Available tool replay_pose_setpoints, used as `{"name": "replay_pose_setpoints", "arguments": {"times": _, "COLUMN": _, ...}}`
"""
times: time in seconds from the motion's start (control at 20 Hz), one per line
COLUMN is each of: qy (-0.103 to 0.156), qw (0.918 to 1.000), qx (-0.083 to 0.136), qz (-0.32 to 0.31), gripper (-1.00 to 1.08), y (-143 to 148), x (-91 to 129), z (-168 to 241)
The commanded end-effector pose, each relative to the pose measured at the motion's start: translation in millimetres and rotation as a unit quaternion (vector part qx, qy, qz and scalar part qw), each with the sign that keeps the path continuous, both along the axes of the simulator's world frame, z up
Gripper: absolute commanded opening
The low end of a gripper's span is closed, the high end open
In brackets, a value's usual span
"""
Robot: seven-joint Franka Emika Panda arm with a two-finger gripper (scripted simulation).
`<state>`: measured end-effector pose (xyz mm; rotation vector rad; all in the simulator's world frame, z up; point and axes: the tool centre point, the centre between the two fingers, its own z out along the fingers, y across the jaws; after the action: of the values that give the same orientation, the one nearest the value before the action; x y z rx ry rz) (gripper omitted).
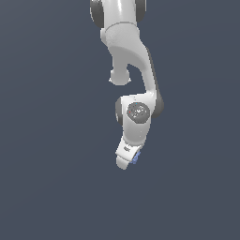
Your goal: Pick up the object and move it to a goal position.
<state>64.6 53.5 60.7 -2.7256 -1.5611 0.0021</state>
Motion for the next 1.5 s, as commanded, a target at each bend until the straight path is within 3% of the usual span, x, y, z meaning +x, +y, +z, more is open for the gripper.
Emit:
{"name": "replay_pose_setpoints", "arguments": {"times": 0.0, "qy": -0.001, "qw": 1.0, "qx": 0.0, "qz": 0.0, "gripper": 1.0, "y": -0.1, "x": 0.5, "z": -7.1}}
{"name": "replay_pose_setpoints", "arguments": {"times": 0.2, "qy": -0.001, "qw": 1.0, "qx": 0.0, "qz": 0.0, "gripper": 1.0, "y": 0.0, "x": 1.7, "z": -7.8}}
{"name": "replay_pose_setpoints", "arguments": {"times": 0.25, "qy": -0.001, "qw": 1.0, "qx": 0.0, "qz": 0.0, "gripper": -1.0, "y": 0.0, "x": 1.7, "z": -7.8}}
{"name": "replay_pose_setpoints", "arguments": {"times": 0.95, "qy": -0.001, "qw": 1.0, "qx": 0.0, "qz": 0.0, "gripper": -1.0, "y": -1.8, "x": -0.1, "z": -5.4}}
{"name": "replay_pose_setpoints", "arguments": {"times": 1.45, "qy": -0.001, "qw": 1.0, "qx": 0.0, "qz": 0.0, "gripper": -1.0, "y": -24.2, "x": -20.4, "z": 22.5}}
